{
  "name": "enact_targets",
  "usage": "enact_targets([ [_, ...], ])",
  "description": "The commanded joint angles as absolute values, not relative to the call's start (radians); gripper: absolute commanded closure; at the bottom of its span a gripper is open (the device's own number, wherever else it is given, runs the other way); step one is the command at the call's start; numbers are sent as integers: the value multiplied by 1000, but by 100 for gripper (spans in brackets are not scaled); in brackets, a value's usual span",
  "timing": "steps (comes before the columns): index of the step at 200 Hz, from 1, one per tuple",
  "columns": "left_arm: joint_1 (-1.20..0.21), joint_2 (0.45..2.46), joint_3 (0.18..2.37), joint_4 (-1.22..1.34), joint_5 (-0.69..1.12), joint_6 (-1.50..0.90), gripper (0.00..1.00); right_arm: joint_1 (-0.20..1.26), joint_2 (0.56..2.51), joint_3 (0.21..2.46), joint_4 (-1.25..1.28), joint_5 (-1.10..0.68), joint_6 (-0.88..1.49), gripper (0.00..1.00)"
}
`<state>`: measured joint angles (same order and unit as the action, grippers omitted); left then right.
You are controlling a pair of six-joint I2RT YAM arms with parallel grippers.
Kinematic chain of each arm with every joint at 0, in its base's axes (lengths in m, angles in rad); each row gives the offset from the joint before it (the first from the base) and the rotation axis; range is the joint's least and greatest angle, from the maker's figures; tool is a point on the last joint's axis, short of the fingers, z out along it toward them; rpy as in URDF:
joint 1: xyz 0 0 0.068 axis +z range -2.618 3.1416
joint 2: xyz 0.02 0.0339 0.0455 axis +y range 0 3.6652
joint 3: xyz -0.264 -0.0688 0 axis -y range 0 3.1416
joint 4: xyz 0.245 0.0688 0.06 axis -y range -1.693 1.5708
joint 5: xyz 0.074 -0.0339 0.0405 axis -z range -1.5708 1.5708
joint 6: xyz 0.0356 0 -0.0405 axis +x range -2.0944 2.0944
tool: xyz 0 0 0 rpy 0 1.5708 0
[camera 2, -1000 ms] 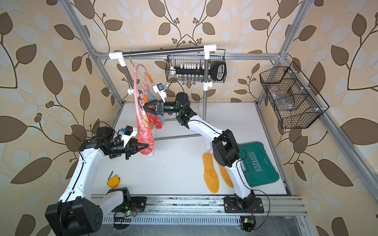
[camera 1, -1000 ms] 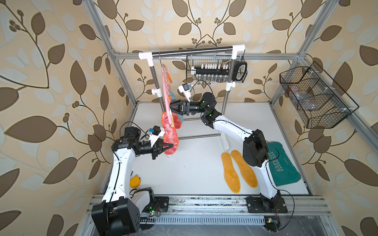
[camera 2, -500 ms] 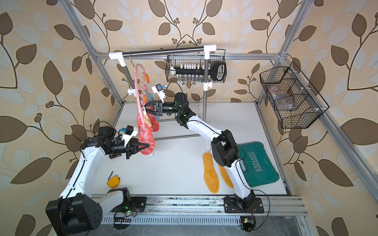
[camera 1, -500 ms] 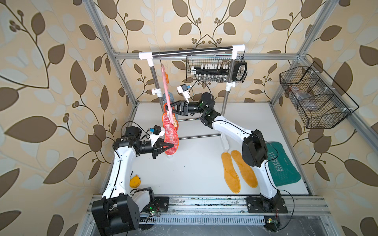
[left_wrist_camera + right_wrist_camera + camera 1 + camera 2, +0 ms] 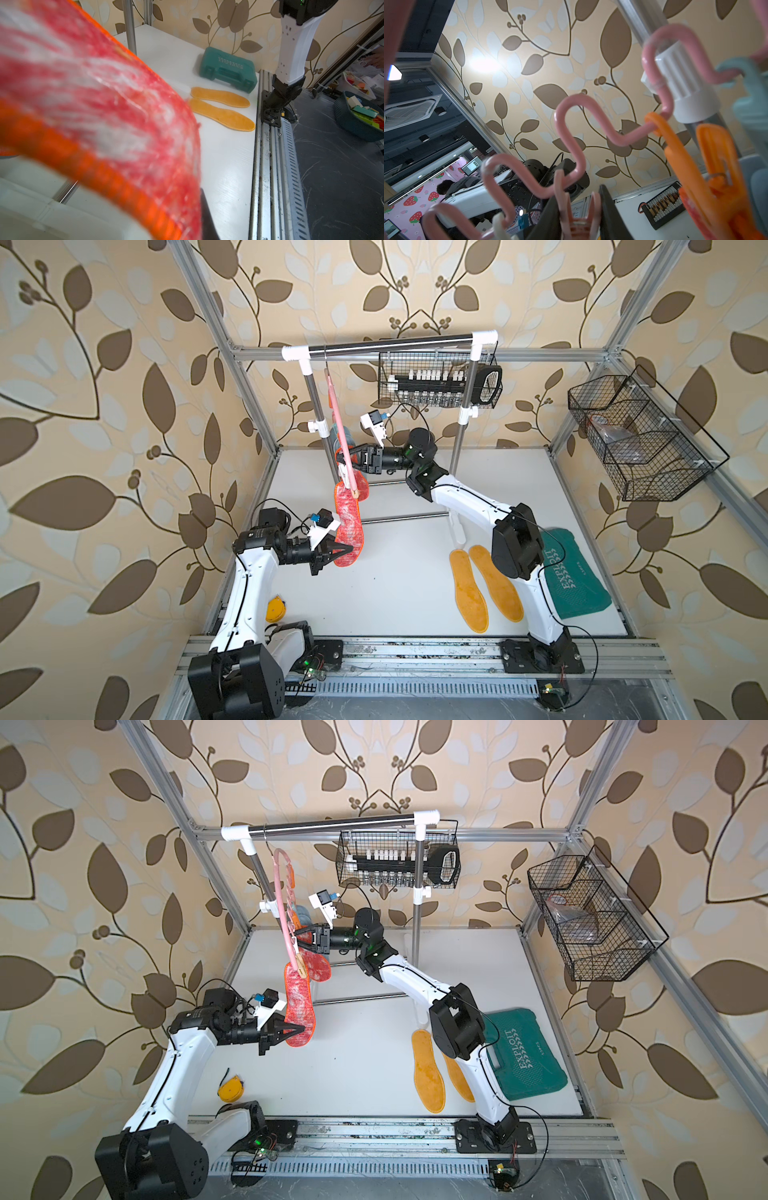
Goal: Take the shoe insoles off the hanger
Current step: Open the clamp at the hanger, then place the insole at the center of the board.
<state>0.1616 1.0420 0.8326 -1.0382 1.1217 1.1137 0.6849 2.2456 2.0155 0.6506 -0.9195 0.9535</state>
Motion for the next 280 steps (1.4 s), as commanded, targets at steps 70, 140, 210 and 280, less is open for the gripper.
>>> enact_targets([
  [70,153,919,700,-1029,985,1183,100,663,2210,1895,695,-844,953,55],
  [140,153,911,698,-1038,985,1180,100,597,2151,1671,854,-714,1086,52],
  [210,153,901,699,-1042,1003,1185,100,581,1943,1344,760,-681,874,48],
  [280,153,888,723,-1134,1023,1263,100,571,1704,1133,513,-698,653,43],
])
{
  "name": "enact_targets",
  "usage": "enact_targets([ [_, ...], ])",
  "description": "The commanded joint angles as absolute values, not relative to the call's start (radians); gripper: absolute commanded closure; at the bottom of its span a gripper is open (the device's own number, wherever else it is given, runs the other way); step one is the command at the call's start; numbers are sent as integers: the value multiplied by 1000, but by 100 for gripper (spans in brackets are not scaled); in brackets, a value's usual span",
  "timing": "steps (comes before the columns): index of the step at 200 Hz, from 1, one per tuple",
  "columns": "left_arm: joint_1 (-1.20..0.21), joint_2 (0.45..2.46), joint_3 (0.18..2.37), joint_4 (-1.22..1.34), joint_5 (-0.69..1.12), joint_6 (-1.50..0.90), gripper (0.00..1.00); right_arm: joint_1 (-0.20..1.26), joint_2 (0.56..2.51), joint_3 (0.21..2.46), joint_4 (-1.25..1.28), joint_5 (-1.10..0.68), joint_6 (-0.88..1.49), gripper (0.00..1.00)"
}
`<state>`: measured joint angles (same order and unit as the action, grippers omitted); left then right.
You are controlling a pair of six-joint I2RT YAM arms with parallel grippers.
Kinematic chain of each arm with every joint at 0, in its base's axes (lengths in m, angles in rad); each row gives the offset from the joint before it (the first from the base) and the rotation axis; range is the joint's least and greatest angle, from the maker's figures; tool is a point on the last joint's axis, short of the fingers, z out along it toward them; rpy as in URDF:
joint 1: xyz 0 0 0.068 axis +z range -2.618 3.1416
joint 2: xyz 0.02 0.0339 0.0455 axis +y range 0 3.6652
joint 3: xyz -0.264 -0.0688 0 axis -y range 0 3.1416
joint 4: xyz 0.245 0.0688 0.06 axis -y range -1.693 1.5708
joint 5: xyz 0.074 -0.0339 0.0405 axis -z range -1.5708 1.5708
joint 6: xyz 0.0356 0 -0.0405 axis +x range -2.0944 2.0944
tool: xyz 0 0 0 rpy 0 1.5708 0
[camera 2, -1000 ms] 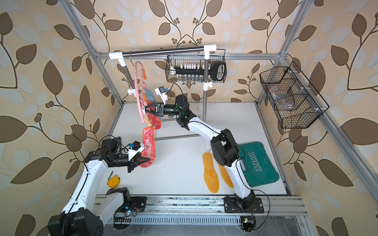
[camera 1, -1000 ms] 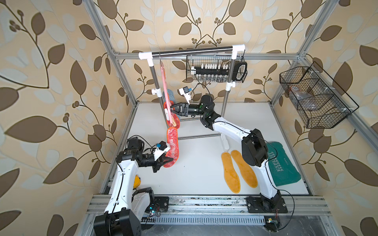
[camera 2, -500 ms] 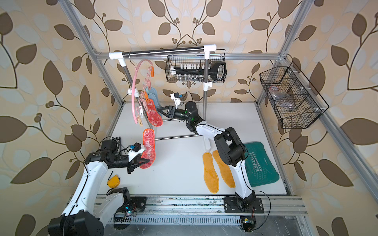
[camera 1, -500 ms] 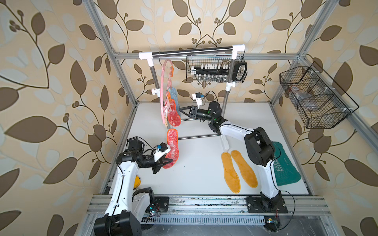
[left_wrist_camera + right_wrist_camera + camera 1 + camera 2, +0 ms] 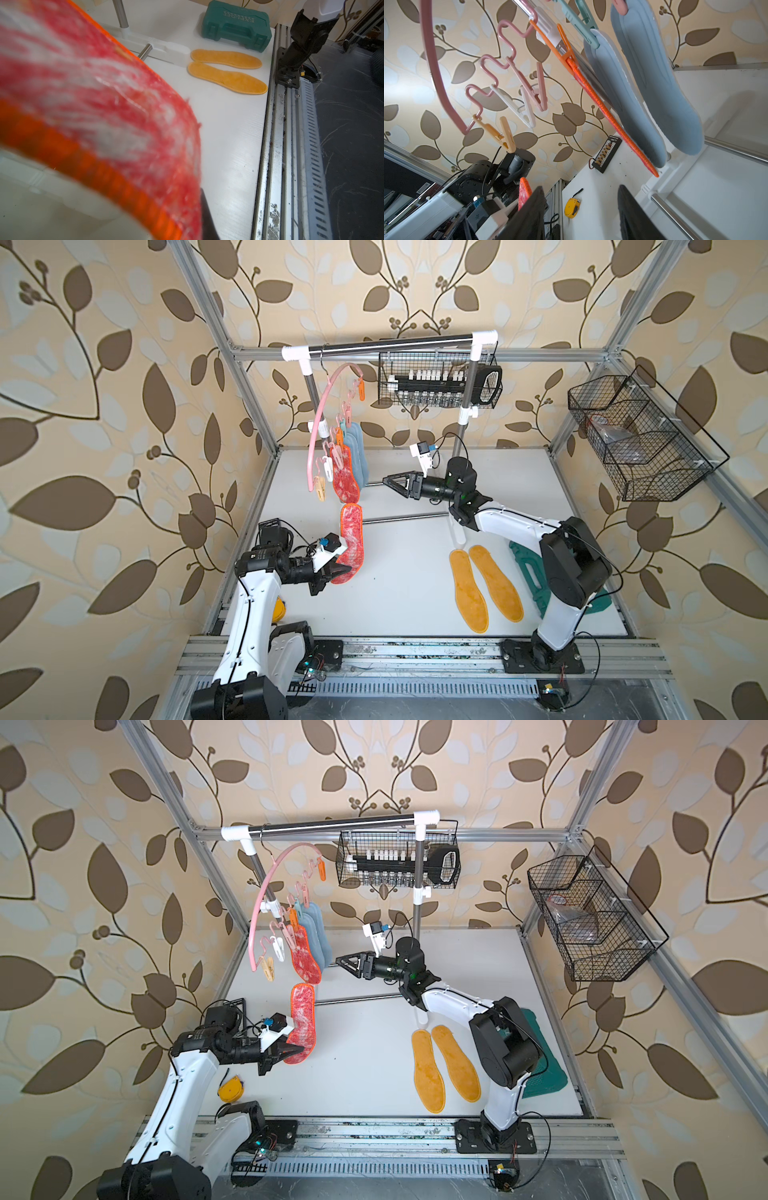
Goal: Take the shoe insoles off the hanger
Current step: Place the insole at the center of the board.
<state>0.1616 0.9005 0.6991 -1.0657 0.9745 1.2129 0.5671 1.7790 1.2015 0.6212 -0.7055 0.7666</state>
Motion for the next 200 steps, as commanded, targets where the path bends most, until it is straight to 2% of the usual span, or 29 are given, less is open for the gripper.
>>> enact_targets([
  [1,153,888,724,-1137,1025,1264,100,572,1700,1128,514,-697,653,43],
  [34,153,876,773,-1215,1070,1297,100,609,1539,936,587,-637,590,40],
  [82,133,851,906,-1412,1192,1384,100,785,1256,815,159,-433,226,33],
  [112,124,860,987,-1528,1254,1445,100,924,1086,694,141,-469,123,31],
  [143,120,852,1046,-1562,1285,1447,100,1091,975,646,64,-413,-3,31],
  [175,117,819,1074,-1622,1309,1497,100,1146,942,609,170,-324,37,30],
  [200,118,810,1073,-1662,1316,1543,100,1186,972,576,401,-228,58,28],
])
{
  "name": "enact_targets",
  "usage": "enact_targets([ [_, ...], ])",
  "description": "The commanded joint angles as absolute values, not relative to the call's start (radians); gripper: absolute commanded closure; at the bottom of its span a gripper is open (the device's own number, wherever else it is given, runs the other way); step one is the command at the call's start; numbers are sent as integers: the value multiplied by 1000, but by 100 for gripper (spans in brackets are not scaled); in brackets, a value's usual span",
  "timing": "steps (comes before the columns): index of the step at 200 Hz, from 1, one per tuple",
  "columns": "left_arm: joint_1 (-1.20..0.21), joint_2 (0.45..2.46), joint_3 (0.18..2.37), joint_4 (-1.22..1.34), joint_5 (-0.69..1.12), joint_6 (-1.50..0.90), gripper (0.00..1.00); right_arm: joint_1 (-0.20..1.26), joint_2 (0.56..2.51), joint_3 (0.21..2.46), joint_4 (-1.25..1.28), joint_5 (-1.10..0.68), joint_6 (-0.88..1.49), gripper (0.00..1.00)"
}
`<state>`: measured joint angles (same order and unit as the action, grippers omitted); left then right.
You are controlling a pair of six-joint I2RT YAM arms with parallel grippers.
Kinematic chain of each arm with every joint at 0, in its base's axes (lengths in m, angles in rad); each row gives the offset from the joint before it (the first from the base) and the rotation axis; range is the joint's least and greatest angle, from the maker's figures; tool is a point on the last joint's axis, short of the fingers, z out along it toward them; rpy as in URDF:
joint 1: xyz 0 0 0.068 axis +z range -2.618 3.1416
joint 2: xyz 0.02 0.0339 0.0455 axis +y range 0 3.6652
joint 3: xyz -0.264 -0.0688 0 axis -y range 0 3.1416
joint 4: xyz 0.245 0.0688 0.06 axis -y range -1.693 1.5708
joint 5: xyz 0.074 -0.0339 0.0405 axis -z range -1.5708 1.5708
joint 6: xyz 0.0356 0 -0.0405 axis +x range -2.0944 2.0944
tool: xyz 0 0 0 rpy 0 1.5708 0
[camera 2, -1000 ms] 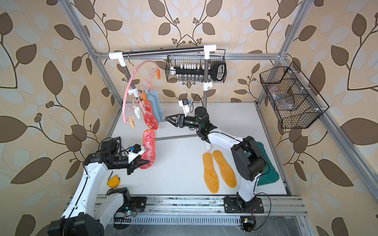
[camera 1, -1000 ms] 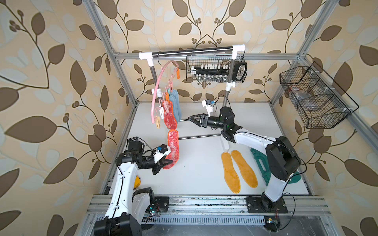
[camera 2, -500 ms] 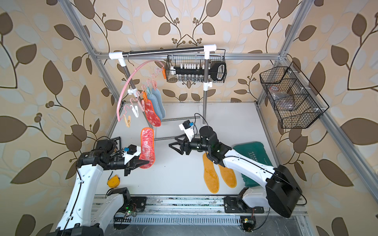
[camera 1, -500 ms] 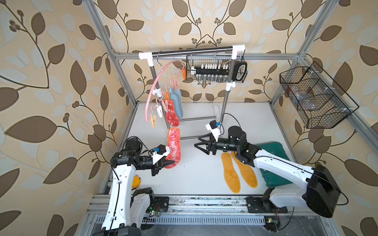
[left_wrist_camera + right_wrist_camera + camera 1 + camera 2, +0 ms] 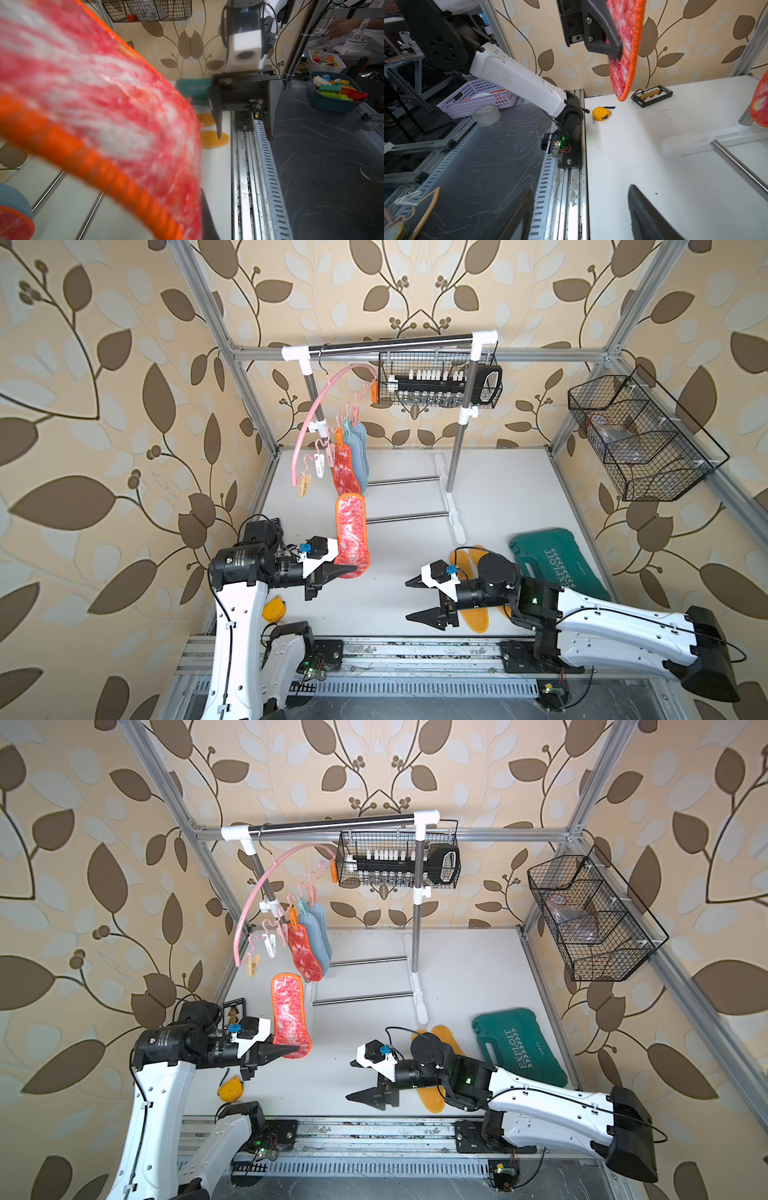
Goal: Take the shoe insoles off the hanger
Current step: Place the insole at the center of the board.
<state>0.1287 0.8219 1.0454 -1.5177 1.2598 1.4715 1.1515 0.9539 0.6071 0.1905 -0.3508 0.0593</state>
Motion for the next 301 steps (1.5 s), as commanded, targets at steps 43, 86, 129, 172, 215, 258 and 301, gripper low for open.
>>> enact_targets([
  [43,118,805,1037,-1656,1331,1549,100,1229,1120,666,569,-186,25,24],
  [86,118,791,1032,-1666,1316,1555,100,1230,1264,751,727,-107,16,20],
  [129,118,775,1010,-1660,1320,1551,100,1231,1355,856,765,-172,8,14],
  [172,118,775,992,-1649,1331,1541,100,1230,1452,929,851,-226,52,16],
  [215,118,774,981,-1662,1298,1528,100,1229,1502,958,837,-292,-14,30],
  [258,118,799,965,-1663,1280,1529,100,1213,1524,979,796,-343,-37,49],
  [301,119,845,981,-1657,1274,1521,100,1163,1564,1001,822,-398,23,60],
])
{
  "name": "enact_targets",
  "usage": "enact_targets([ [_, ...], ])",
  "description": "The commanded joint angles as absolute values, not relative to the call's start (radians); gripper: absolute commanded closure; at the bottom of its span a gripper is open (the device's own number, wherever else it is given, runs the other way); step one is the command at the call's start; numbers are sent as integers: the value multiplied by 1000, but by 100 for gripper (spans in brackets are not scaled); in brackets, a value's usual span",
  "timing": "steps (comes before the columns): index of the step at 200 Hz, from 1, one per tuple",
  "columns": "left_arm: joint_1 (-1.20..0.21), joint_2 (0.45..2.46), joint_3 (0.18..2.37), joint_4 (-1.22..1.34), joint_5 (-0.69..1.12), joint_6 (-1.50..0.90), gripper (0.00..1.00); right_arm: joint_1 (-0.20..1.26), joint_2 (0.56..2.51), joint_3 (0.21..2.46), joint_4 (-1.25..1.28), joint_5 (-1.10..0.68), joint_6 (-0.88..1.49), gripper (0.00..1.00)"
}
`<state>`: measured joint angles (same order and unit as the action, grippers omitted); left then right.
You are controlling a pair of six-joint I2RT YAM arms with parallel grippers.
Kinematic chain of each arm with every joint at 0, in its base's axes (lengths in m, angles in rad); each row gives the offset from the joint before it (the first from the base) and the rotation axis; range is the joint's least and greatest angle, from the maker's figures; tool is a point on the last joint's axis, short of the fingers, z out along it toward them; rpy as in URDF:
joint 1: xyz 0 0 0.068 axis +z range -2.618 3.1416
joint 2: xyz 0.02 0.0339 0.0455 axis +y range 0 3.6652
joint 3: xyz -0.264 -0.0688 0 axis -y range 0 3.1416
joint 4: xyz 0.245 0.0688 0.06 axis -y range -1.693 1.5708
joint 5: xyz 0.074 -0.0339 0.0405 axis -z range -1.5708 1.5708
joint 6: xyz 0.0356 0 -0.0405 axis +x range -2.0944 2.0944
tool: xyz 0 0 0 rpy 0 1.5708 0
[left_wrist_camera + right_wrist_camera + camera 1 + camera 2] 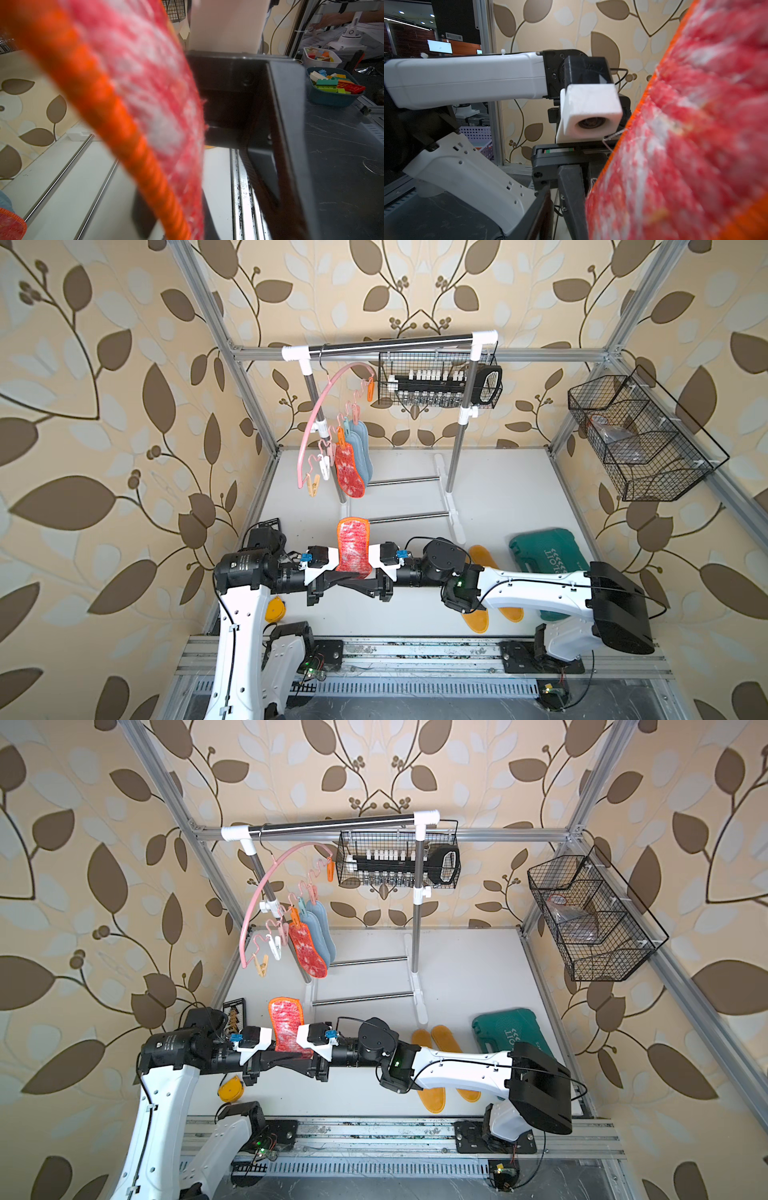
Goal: Take the shoe insoles off the hanger
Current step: Place the insole at the center of the board.
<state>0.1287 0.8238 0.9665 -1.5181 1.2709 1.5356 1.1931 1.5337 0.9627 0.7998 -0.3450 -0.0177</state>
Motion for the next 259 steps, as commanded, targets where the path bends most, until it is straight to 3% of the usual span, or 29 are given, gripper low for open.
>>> enact_targets([
  [1,118,846,982,-1657,1274,1520,100,1161,1565,1002,823,-399,27,60],
  [49,119,889,995,-1646,1261,1509,100,1097,1589,1012,815,-428,100,82],
  [63,117,900,996,-1641,1257,1509,100,1090,1598,1015,815,-426,119,100],
  [92,118,908,972,-1637,1249,1513,99,1084,1624,1019,819,-426,148,100],
  [130,119,894,904,-1583,1219,1486,46,1085,1631,1002,745,-378,193,100],
  [155,120,891,857,-1446,1144,1334,16,1085,1613,980,606,-349,190,100],
  [213,123,944,805,-1209,978,1158,1,1069,1578,858,343,-187,322,100],
  [259,127,1043,763,-1024,855,1064,1,1048,1575,779,200,-154,385,100],
])
